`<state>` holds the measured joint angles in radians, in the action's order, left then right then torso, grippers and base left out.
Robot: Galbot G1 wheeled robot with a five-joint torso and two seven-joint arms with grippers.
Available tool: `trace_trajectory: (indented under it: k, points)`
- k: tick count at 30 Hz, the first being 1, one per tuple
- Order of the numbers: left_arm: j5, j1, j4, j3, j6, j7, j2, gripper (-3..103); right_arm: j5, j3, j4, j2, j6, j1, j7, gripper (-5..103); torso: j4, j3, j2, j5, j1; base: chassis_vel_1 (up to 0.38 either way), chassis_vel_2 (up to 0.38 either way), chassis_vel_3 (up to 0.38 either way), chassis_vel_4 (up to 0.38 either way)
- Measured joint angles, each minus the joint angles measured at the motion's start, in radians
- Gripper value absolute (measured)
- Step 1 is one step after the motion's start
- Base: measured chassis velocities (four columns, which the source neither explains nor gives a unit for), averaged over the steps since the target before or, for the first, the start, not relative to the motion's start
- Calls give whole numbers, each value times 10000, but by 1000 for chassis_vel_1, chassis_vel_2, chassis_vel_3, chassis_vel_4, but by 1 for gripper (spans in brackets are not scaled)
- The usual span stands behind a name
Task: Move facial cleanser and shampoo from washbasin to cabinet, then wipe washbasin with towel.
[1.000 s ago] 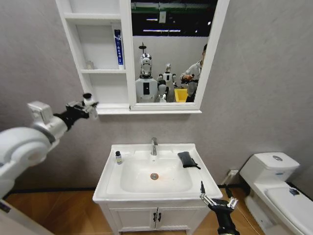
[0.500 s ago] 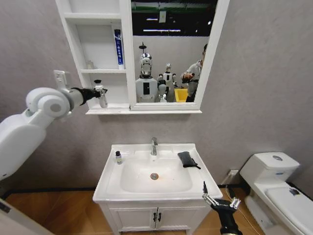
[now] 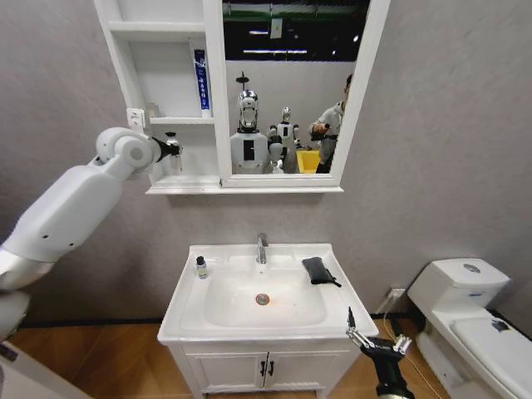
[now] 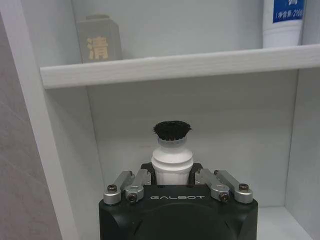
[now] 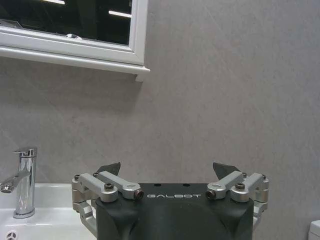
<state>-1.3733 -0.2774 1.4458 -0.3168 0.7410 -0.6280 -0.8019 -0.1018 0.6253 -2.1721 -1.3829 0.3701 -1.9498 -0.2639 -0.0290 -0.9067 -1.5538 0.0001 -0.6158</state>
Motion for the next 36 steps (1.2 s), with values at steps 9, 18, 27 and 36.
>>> trace_trajectory:
  k: [9,18,27,36]
  points:
    - [181,203,-601,309,-28,127,-510,33,-77,70,18,62,-11,1,-49,100,0,1,-1,-1,1,0,0,0,0]
    - [184,568,-667,536,-99,127,-546,42,-80,83,66,68,27,-34,-60,100,1,1,-2,-5,3,0,0,0,0]
    - [-165,1922,1158,1191,-62,64,791,75,-37,-2,126,58,69,-27,-18,100,-2,2,-2,-1,2,0,0,0,0]
    - [797,6408,5094,3396,-1351,1867,3080,100,53,-75,169,31,70,-20,0,100,0,4,-3,2,4,0,0,0,0]
